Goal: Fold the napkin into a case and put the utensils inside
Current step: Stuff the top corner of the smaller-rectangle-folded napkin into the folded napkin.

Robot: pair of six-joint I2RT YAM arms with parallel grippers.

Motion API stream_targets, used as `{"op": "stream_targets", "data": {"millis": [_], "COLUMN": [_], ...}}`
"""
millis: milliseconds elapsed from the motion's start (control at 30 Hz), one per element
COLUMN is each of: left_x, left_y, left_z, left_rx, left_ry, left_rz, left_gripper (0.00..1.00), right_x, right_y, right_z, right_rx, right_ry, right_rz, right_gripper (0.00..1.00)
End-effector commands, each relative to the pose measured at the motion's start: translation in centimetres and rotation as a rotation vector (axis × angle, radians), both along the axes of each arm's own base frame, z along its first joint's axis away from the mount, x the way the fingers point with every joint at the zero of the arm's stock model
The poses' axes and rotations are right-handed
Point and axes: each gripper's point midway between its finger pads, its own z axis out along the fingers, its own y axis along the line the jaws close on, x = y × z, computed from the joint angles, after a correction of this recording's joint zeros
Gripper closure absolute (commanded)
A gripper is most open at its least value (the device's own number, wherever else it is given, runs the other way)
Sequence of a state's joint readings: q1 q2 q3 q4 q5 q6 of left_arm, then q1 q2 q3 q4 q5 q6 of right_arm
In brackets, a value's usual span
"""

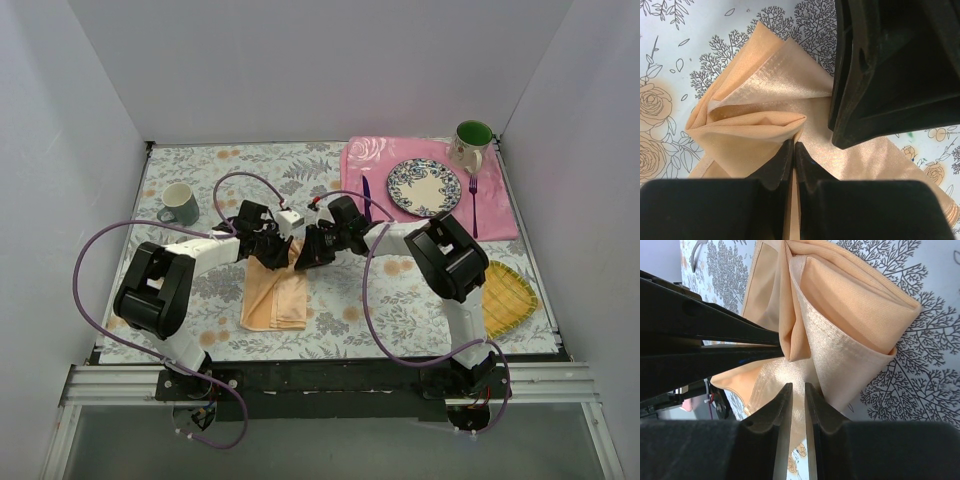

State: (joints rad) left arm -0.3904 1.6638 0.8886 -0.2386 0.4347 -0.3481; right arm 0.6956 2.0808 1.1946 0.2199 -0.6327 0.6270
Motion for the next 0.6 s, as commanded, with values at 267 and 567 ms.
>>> {"op": "stream_targets", "data": {"millis": [267,567], "left_x": [-0.9,-0.5], "left_y": [-0.3,0.1], "left_z": [-0.4,-0.7], "left_rx": [-0.050,-0.113], "left_ry": [0.042,0.119], "left_rz": [0.014,0.082], "left_gripper": [0.93,0.88], "right_x": [4.7,4.5], "right_y": [0.5,1.1], "right_z": [6.0,7.1], "right_rx": [0.068,0.085], "right_ry": [-0.161,-0.155], "right_rz": [-0.027,-0.025], "right_gripper": [0.68,0.66]}}
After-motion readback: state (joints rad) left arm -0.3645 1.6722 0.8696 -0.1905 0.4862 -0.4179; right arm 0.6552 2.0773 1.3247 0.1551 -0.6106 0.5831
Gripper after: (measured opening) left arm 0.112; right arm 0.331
